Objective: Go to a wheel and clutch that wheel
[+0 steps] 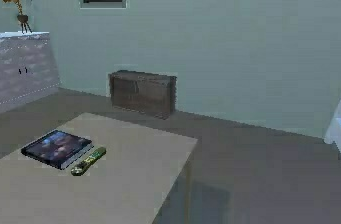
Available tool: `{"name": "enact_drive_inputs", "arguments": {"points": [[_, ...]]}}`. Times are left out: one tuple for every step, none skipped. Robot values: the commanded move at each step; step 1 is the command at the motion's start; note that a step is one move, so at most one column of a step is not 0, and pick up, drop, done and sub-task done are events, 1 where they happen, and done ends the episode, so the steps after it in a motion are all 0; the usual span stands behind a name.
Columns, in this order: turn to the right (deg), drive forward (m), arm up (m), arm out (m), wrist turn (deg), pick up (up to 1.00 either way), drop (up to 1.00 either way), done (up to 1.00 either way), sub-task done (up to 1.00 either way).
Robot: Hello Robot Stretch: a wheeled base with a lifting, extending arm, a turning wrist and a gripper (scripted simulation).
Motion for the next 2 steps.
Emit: {"name": "enact_drive_inputs", "arguments": {"points": [[-45.0, 0.0, 0.0, 0.0, 0.0, 0.0, 0.0, 0.0, 0.0], [-45.0, 0.0, 0.0, 0.0, 0.0, 0.0, 0.0, 0.0, 0.0]]}}
